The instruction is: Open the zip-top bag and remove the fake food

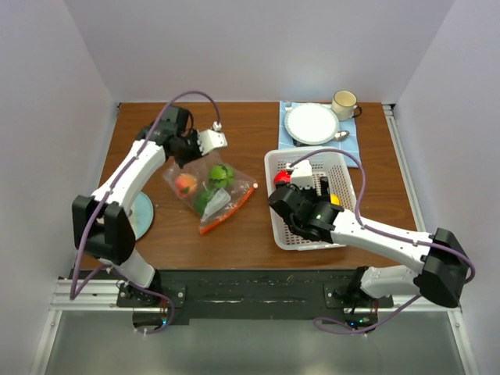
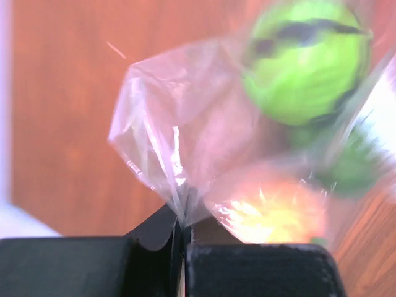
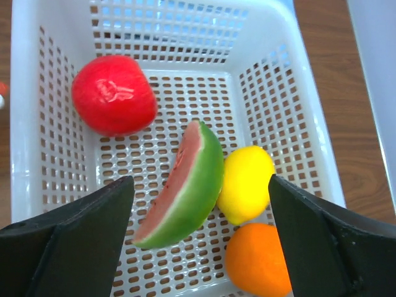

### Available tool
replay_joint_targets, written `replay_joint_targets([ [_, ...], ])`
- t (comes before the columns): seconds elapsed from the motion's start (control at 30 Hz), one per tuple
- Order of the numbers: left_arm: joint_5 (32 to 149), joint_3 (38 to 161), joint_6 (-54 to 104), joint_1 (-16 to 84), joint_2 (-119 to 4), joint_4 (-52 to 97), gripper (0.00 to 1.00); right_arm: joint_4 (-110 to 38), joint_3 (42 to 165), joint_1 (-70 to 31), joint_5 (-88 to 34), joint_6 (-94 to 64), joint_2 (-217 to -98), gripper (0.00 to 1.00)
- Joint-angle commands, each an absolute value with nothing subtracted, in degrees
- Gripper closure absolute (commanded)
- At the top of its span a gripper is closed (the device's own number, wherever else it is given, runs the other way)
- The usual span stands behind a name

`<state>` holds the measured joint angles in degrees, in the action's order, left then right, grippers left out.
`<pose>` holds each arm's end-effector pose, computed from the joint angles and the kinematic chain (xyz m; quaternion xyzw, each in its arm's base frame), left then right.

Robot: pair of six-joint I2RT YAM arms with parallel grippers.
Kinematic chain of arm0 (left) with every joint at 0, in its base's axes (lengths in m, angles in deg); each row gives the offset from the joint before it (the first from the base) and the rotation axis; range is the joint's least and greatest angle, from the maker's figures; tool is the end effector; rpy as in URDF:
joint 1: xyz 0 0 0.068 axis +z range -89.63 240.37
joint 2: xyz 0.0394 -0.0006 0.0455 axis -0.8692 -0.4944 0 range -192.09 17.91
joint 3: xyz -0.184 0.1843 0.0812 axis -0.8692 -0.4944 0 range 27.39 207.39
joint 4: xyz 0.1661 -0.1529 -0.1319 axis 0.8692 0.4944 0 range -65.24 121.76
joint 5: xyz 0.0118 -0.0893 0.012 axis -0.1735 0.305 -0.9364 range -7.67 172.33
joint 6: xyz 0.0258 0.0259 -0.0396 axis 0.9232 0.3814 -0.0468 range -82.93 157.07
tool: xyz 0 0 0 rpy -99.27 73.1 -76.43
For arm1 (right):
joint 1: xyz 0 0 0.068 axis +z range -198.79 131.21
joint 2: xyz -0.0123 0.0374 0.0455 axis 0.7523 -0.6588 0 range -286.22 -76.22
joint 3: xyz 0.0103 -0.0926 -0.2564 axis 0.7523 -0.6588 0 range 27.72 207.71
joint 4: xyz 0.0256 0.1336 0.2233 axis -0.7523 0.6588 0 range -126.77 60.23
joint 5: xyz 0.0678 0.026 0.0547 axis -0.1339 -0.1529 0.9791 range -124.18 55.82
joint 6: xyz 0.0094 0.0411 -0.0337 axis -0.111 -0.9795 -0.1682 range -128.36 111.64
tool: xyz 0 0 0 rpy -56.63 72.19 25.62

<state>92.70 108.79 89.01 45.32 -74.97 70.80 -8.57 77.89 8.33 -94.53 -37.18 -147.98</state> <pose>0.3304 -0.0954 0.2954 0.5488 0.7834 0.0059 0.2916 0.1598 0.1902 0.2599 -0.0310 0.8294 -0.1429 0.5392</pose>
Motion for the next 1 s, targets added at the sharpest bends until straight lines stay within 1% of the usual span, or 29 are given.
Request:
replay_joint_targets([
  [0.0,100.96,116.33,86.29,44.37,-69.81,79.51,1.00,-17.56,77.03,9.56,-90.98,-32.92,-145.57,0.01],
  [0.1,99.21,113.00,86.46,44.37,-69.54,78.55,1.00,-27.15,73.51,11.84,-86.31,-28.94,-142.05,0.02],
  [0.17,97.37,108.70,86.90,44.37,-69.89,76.79,1.00,-31.56,72.63,13.77,-83.05,-26.47,-141.78,0.06],
  [0.23,96.49,104.57,87.16,44.37,-70.59,74.34,1.00,-34.30,72.54,14.92,-79.81,-24.45,-142.65,0.06],
  [0.5,90.42,95.95,89.26,44.28,-76.30,64.24,1.00,-42.12,75.00,16.77,-74.00,-23.48,-157.14,0.06],
  [0.67,83.66,94.01,92.69,44.28,-81.30,57.02,1.00,-48.10,78.50,16.43,-73.64,-21.02,-165.85,0.05],
  [0.73,80.94,94.97,95.15,44.46,-83.50,53.86,1.00,-48.81,80.96,15.99,-73.20,-20.40,-169.62,0.05],
  [0.83,81.62,101.02,97.09,45.34,-89.13,54.54,1.00,-50.57,82.99,14.23,-72.06,-20.58,-172.45,0.05],
  [0.93,86.45,110.06,99.20,46.65,-93.79,61.38,1.00,-51.01,83.87,13.26,-71.97,-20.93,-172.72,0.05],
  [0.97,88.20,116.18,99.73,47.18,-95.45,64.80,1.00,-50.92,83.88,13.17,-71.97,-20.84,-172.46,0.05],
])
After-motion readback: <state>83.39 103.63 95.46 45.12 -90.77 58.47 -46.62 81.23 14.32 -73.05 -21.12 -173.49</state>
